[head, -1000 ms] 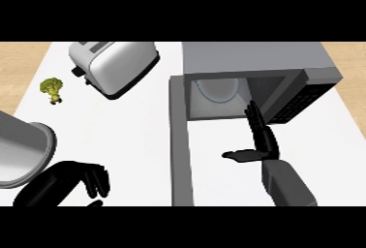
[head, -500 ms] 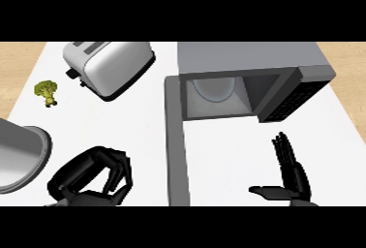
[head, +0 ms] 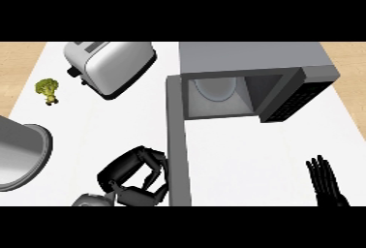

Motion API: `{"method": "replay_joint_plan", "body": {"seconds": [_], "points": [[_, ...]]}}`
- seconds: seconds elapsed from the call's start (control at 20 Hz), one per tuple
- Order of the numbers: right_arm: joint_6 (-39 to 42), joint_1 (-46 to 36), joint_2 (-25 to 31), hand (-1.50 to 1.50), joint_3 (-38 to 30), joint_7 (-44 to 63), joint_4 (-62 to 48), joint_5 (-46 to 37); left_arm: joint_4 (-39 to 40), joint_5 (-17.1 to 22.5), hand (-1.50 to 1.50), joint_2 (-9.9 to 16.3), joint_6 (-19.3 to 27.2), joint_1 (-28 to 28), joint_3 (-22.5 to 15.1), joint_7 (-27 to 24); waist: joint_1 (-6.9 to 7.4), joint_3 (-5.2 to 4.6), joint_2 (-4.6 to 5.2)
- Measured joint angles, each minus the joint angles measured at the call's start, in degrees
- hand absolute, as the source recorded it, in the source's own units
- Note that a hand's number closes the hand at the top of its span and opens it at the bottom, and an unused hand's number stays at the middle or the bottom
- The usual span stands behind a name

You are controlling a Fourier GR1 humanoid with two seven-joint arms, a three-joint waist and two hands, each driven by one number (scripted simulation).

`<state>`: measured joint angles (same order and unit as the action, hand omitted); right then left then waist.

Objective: Pick up the milk, place it into the microwave and close the microwave

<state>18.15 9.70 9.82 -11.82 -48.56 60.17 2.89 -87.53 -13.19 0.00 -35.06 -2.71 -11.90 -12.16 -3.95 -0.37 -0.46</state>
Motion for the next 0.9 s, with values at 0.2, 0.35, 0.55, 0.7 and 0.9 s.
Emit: {"method": "replay_joint_plan", "body": {"seconds": [0.2, 0.35, 0.55, 0.7, 0.9], "points": [[2.91, 7.42, 1.29, -1.5, 1.15, 2.64, 11.64, 3.55, 5.04, -0.24, 1.5, 0.15, 6.07, -2.59, -7.28, -2.48, 0.07, 0.05, 0.14], [5.21, 11.44, 1.92, -1.5, 2.44, 5.39, 19.5, 6.75, 8.64, 1.07, 1.5, 0.24, 10.71, -3.72, -13.81, -2.37, 0.11, 0.08, 0.26], [7.61, 15.34, 3.01, -1.5, 4.35, 9.2, 28.77, 10.39, 12.03, 3.94, 1.5, 0.25, 20.12, -5.78, -23.6, -1.33, 0.05, 0.1, 0.4], [9.01, 17.69, 3.79, -1.5, 5.67, 12.49, 35.57, 13.2, 13.6, 7.09, 1.5, 0.52, 28.16, -8.57, -29.3, 0.21, -0.23, 0.09, 0.5], [10.34, 19.49, 4.78, -1.5, 7.44, 16.34, 43.13, 15.72, 15.76, 11.54, 1.5, 1.16, 38.46, -13.43, -35.51, 1.59, -0.81, 0.1, 0.74]]}}
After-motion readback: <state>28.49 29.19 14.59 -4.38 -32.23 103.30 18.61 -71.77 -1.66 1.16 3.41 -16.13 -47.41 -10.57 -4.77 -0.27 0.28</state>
